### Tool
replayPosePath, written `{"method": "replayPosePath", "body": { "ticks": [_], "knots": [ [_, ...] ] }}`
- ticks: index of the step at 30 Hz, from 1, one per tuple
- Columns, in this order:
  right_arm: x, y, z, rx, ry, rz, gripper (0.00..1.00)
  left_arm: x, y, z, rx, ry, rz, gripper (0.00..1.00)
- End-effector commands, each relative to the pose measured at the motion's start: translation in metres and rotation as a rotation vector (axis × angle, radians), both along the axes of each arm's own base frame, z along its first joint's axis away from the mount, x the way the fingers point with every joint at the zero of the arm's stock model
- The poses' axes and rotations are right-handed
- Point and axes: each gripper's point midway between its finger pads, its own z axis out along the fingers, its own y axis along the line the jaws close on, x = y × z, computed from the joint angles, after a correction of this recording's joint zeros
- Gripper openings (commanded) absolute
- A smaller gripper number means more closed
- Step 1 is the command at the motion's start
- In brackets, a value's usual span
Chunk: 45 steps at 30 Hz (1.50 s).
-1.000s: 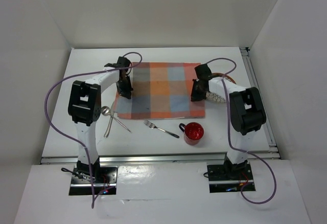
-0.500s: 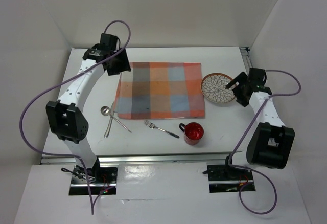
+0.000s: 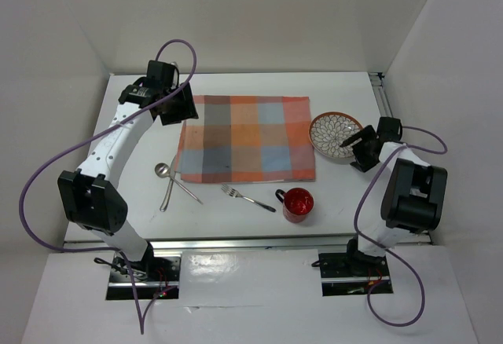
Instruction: Set the dinner table for one person
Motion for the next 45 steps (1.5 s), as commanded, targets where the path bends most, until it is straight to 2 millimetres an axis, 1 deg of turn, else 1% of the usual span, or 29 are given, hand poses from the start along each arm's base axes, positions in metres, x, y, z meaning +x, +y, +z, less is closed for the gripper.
{"method": "replayPosePath", "body": {
  "ticks": [1, 3, 4, 7, 8, 11, 12, 13, 15, 16, 21, 22, 24, 25, 26, 27, 28, 29, 30, 31, 32, 34, 35, 37, 38, 41, 43, 44, 45],
  "knots": [
    [0.018, 0.001, 0.000, 0.039, -0.075, -0.012, 0.81, 0.000, -0.003, 0.017, -0.010, -0.054, -0.029, 0.70],
    [0.020, 0.001, -0.007, 0.047, -0.066, -0.020, 0.76, 0.000, -0.003, 0.017, -0.004, -0.055, -0.036, 0.70],
    [0.020, 0.001, -0.007, 0.047, -0.066, -0.020, 0.70, -0.001, -0.001, 0.011, 0.008, -0.037, -0.029, 0.70],
    [0.021, 0.001, -0.010, 0.054, -0.063, -0.027, 0.59, -0.001, -0.001, 0.011, 0.008, -0.037, -0.029, 0.70],
    [0.021, -0.002, -0.011, 0.045, -0.060, -0.034, 0.48, -0.001, -0.001, 0.011, 0.008, -0.037, -0.029, 0.70],
    [0.023, -0.005, -0.001, 0.028, -0.086, -0.052, 0.32, 0.001, -0.001, 0.015, 0.006, -0.047, -0.029, 0.70],
    [0.022, -0.007, 0.006, 0.014, -0.096, -0.060, 0.23, 0.002, -0.002, 0.012, 0.008, -0.038, -0.029, 0.70],
    [0.020, -0.009, 0.008, 0.005, -0.093, -0.068, 0.17, 0.000, -0.001, 0.010, 0.009, -0.029, -0.029, 0.70],
    [0.026, -0.012, 0.024, -0.012, -0.126, -0.073, 0.09, 0.001, -0.002, 0.014, 0.008, -0.038, -0.029, 0.70],
    [0.026, -0.014, 0.032, -0.023, -0.136, -0.080, 0.01, 0.001, -0.002, 0.014, 0.008, -0.038, -0.029, 0.70],
    [0.041, -0.019, 0.086, -0.082, -0.265, -0.042, 0.00, 0.001, -0.002, 0.014, 0.008, -0.038, -0.029, 0.70],
    [0.046, -0.006, 0.097, -0.077, -0.296, 0.008, 0.00, 0.001, -0.002, 0.014, 0.008, -0.038, -0.029, 0.70],
    [0.058, 0.007, 0.122, -0.102, -0.351, 0.071, 0.00, 0.000, 0.000, 0.013, 0.010, -0.029, -0.016, 0.70],
    [0.064, 0.028, 0.127, -0.093, -0.367, 0.135, 0.00, 0.000, 0.002, 0.013, 0.020, -0.031, -0.007, 0.70],
    [0.068, 0.039, 0.128, -0.087, -0.363, 0.161, 0.00, -0.001, 0.002, 0.016, 0.011, -0.039, 0.002, 0.70],
    [0.074, 0.051, 0.142, -0.096, -0.397, 0.197, 0.00, 0.000, 0.004, 0.016, 0.017, -0.040, 0.008, 0.70],
    [0.075, 0.078, 0.144, -0.085, -0.404, 0.257, 0.00, -0.001, 0.004, 0.013, 0.011, -0.030, 0.017, 0.70],
    [0.080, 0.092, 0.145, -0.074, -0.416, 0.294, 0.00, -0.001, 0.003, 0.013, 0.001, -0.028, 0.029, 0.70],
    [0.086, 0.107, 0.157, -0.068, -0.448, 0.329, 0.00, -0.002, 0.005, 0.017, 0.005, -0.040, 0.035, 0.70],
    [0.090, 0.119, 0.159, -0.062, -0.454, 0.356, 0.00, -0.002, 0.008, 0.014, 0.007, -0.032, 0.067, 0.70],
    [0.090, 0.144, 0.152, -0.047, -0.434, 0.409, 0.00, -0.005, 0.010, 0.012, 0.012, -0.018, 0.082, 0.70],
    [0.095, 0.169, 0.161, -0.031, -0.466, 0.453, 0.00, -0.009, 0.015, 0.010, 0.027, -0.010, 0.105, 0.70],
    [0.095, 0.192, 0.155, -0.007, -0.461, 0.508, 0.00, -0.011, 0.015, 0.009, 0.020, -0.007, 0.114, 0.70],
    [0.102, 0.214, 0.159, 0.038, -0.470, 0.563, 0.00, -0.013, 0.020, 0.009, 0.036, -0.011, 0.139, 0.70],
    [0.103, 0.231, 0.145, 0.082, -0.434, 0.602, 0.00, -0.017, 0.021, 0.009, 0.036, -0.012, 0.140, 0.70],
    [0.109, 0.252, 0.140, 0.134, -0.425, 0.649, 0.00, -0.022, 0.024, 0.012, 0.036, -0.020, 0.156, 0.70],
    [0.111, 0.264, 0.126, 0.180, -0.396, 0.679, 0.00, -0.025, 0.025, 0.012, 0.036, -0.021, 0.156, 0.70],
    [0.111, 0.269, 0.113, 0.211, -0.368, 0.685, 0.00, -0.025, 0.028, 0.008, 0.039, -0.011, 0.165, 0.70],
    [0.112, 0.269, 0.107, 0.220, -0.350, 0.677, 0.00, -0.027, 0.029, 0.012, 0.036, -0.021, 0.165, 0.70]
  ]
}}
